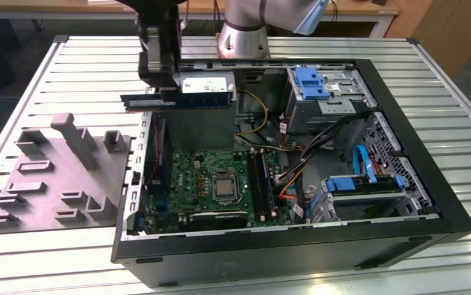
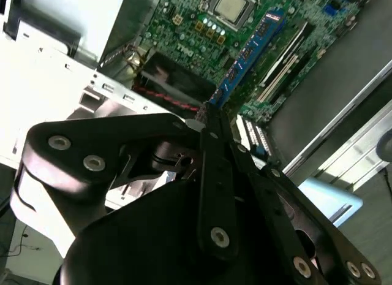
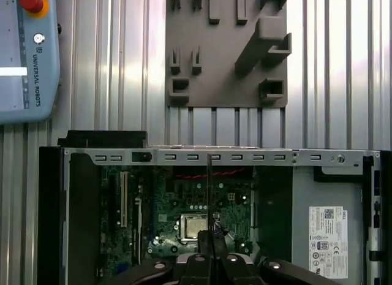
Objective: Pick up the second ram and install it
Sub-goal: 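Pick up the second ram and move it above second insertion slot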
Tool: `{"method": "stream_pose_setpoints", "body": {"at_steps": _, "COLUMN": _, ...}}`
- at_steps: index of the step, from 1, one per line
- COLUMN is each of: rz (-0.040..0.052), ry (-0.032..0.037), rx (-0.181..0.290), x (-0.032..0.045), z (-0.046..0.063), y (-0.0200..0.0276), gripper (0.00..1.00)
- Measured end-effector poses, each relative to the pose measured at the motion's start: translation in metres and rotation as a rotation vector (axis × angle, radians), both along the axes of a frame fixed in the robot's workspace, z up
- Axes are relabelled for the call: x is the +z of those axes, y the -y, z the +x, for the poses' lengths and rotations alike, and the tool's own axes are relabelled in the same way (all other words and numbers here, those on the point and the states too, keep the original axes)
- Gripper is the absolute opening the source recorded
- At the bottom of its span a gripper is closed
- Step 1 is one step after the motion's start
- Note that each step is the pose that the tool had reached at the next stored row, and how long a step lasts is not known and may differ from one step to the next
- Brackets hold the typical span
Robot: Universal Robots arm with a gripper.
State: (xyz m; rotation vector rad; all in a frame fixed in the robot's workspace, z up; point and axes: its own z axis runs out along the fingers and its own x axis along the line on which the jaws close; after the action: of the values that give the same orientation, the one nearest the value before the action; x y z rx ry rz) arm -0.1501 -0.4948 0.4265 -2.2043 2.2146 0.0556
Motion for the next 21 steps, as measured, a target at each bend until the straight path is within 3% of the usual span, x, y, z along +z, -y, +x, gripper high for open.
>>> {"method": "stream_pose_setpoints", "body": {"at_steps": 10, "rz": 0.0000, "ry": -0.0001, "rx": 0.000, "x": -0.0005, "z": 0.033, "y": 0.0000, "gripper": 0.11}}
{"method": "stream_pose_setpoints", "body": {"at_steps": 21, "rz": -0.0001, "ry": -0.0004, "rx": 0.000, "x": -0.0030, "z": 0.042, "y": 0.0000, "gripper": 0.11}}
